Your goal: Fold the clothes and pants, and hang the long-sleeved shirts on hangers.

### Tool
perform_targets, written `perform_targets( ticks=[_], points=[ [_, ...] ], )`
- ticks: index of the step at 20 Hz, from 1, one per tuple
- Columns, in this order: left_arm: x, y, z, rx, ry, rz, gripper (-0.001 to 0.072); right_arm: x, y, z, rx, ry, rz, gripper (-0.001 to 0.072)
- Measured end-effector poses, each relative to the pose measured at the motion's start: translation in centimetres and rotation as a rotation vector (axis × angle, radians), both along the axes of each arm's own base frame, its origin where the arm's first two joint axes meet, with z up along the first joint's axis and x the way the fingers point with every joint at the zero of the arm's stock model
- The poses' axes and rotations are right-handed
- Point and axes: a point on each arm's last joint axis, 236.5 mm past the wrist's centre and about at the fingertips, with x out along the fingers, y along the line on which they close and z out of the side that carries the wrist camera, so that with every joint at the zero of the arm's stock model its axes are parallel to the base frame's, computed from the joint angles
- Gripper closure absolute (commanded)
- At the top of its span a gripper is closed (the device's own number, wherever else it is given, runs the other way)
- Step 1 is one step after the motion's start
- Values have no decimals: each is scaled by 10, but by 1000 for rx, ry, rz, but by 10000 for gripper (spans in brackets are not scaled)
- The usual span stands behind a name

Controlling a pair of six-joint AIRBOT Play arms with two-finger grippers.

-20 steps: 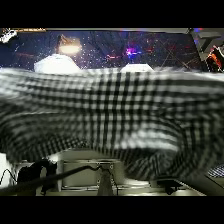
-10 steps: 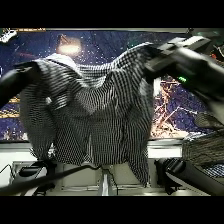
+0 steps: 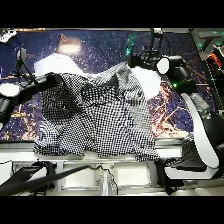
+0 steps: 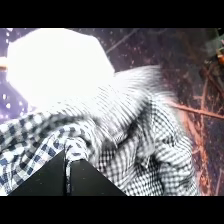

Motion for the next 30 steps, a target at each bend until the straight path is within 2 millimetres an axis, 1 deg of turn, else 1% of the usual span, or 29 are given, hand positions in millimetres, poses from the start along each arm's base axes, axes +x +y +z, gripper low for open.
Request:
perform_targets(
  ticks=[1,4,6,7,8,9,12,16,18,20,21,22,24,25,26,27,30],
  points=[
    [0,0,-2,2,4,-2,699,-5,3,-7,11,38,9,297],
    [1,0,-6,5,9,-6,698,-35,22,-33,-18,153,88,297],
    [1,-1,-6,5,10,-7,698,-47,34,-49,-40,188,126,291],
    [1,-1,-5,4,8,-10,698,-49,39,-55,-40,194,130,288],
    [0,-2,-4,2,6,-11,698,-46,41,-61,-39,191,124,264],
    [-1,-3,-2,-4,3,-12,698,-44,44,-67,-38,193,118,261],
    [-2,-4,7,-13,-14,-13,698,-40,50,-87,-26,216,105,262],
    [-4,-5,14,-19,-28,-15,698,-44,55,-122,10,313,59,264],
    [-5,-5,16,-20,-31,-15,698,-46,59,-136,36,356,40,270],
    [-5,-6,17,-22,-31,-17,698,-45,63,-146,65,377,22,276],
    [-5,-6,18,-25,-32,-17,698,-42,65,-149,79,379,11,293],
    [-5,-6,18,-27,-34,-17,698,-39,67,-150,92,374,3,295],
    [-6,-7,19,-33,-32,-20,697,-30,71,-152,115,363,-11,353],
    [-6,-8,20,-37,-33,-19,698,-26,73,-153,128,361,-18,443],
    [-6,-8,20,-40,-33,-19,698,-21,76,-154,141,359,-23,579],
    [-6,-8,21,-44,-33,-19,698,-17,79,-156,155,360,-28,687],
    [-6,-7,21,-48,-33,-13,697,-10,85,-156,184,367,-34,689]
  ],
)
